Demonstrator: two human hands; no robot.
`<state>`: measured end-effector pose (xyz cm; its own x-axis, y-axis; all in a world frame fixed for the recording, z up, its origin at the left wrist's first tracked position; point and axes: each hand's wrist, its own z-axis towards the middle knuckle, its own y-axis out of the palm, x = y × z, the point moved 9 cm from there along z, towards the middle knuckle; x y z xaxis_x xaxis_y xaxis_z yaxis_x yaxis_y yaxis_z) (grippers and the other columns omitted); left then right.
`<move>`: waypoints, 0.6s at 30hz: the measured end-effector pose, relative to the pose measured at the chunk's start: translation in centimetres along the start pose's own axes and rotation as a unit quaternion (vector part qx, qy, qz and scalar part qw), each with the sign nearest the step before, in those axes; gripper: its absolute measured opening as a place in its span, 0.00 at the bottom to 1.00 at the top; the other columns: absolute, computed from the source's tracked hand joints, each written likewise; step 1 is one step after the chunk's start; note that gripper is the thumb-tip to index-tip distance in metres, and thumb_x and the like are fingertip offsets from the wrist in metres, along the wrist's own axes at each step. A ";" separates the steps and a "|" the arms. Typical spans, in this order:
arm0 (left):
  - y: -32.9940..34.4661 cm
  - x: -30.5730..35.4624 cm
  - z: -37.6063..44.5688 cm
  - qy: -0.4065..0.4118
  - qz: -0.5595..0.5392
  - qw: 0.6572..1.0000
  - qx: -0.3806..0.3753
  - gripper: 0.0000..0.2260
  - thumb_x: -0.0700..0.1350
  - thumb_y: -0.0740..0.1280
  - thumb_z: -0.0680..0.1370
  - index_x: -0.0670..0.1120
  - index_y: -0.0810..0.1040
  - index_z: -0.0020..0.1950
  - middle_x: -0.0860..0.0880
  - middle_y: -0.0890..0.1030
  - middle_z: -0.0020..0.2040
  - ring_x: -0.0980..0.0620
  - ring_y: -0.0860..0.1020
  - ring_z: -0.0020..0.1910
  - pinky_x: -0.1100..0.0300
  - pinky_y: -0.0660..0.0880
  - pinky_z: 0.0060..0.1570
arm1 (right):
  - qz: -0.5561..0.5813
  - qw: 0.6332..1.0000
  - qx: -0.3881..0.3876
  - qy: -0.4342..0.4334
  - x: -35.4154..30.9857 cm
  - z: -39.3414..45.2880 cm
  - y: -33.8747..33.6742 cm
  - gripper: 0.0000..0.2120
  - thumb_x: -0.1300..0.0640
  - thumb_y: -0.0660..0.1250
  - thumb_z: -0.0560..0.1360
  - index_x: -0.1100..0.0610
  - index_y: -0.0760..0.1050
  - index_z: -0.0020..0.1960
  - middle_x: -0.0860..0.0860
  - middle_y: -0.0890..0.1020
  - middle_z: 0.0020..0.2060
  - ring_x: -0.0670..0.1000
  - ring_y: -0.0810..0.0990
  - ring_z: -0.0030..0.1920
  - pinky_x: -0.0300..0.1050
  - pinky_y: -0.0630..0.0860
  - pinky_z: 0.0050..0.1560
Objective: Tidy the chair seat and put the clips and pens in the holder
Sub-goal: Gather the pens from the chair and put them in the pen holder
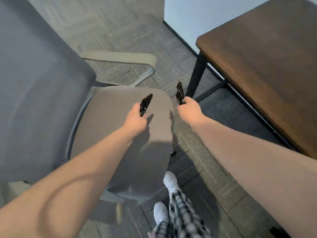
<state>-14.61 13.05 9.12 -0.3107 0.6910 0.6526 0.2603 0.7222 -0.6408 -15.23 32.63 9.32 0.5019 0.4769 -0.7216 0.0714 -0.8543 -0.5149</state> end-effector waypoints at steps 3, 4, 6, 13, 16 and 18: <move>3.4 7.6 -0.8 0.054 -0.046 0.997 -0.037 0.03 0.41 0.59 0.80 0.46 0.64 0.50 0.50 0.68 0.36 0.50 0.67 0.33 0.58 0.63 0.28 | 0.087 0.995 0.041 0.037 2.2 -2.0 -6.9 0.05 0.64 0.57 0.76 0.55 0.68 0.45 0.52 0.72 0.37 0.50 0.69 0.34 0.42 0.63 0.29; 4.9 10.2 -1.2 0.072 -0.052 0.995 -0.052 0.03 0.41 0.59 0.80 0.47 0.64 0.50 0.50 0.69 0.37 0.51 0.67 0.32 0.58 0.63 0.27 | 0.119 0.990 0.053 0.047 3.1 -2.7 -9.2 0.07 0.64 0.56 0.75 0.53 0.68 0.45 0.53 0.73 0.39 0.50 0.69 0.33 0.42 0.64 0.30; 8.0 15.4 -2.7 0.112 -0.066 0.988 -0.080 0.04 0.42 0.60 0.79 0.47 0.65 0.51 0.50 0.70 0.37 0.52 0.68 0.33 0.58 0.64 0.30 | 0.187 0.977 0.083 0.062 5.0 -4.1 -14.1 0.09 0.66 0.56 0.74 0.52 0.67 0.42 0.54 0.73 0.40 0.51 0.69 0.33 0.42 0.64 0.31; 19.4 32.9 -9.6 0.207 -0.116 0.951 -0.197 0.05 0.41 0.61 0.79 0.50 0.67 0.48 0.51 0.70 0.38 0.52 0.67 0.35 0.57 0.66 0.37 | 0.344 0.917 0.196 0.050 11.0 -8.8 -31.0 0.12 0.71 0.54 0.71 0.57 0.64 0.33 0.53 0.69 0.28 0.51 0.66 0.29 0.41 0.62 0.28; 24.0 39.3 -12.2 0.225 -0.126 0.938 -0.230 0.04 0.40 0.60 0.79 0.48 0.67 0.51 0.51 0.70 0.38 0.52 0.68 0.37 0.57 0.67 0.39 | 0.394 0.884 0.249 0.051 14.4 -10.5 -38.2 0.14 0.73 0.53 0.69 0.56 0.64 0.32 0.53 0.68 0.28 0.51 0.65 0.28 0.41 0.61 0.27; 26.9 42.9 -13.9 0.222 -0.142 0.934 -0.241 0.05 0.38 0.60 0.79 0.47 0.67 0.50 0.52 0.69 0.37 0.54 0.67 0.35 0.60 0.65 0.36 | 0.428 0.856 0.283 0.058 17.0 -11.4 -42.5 0.15 0.74 0.52 0.69 0.56 0.63 0.32 0.53 0.68 0.28 0.51 0.65 0.28 0.41 0.60 0.26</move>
<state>-8.25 62.53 25.44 -0.0471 0.3361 0.9406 0.6399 0.7333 -0.2299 0.08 74.69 24.15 0.2460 -0.3248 -0.9132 -0.7784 -0.6276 0.0135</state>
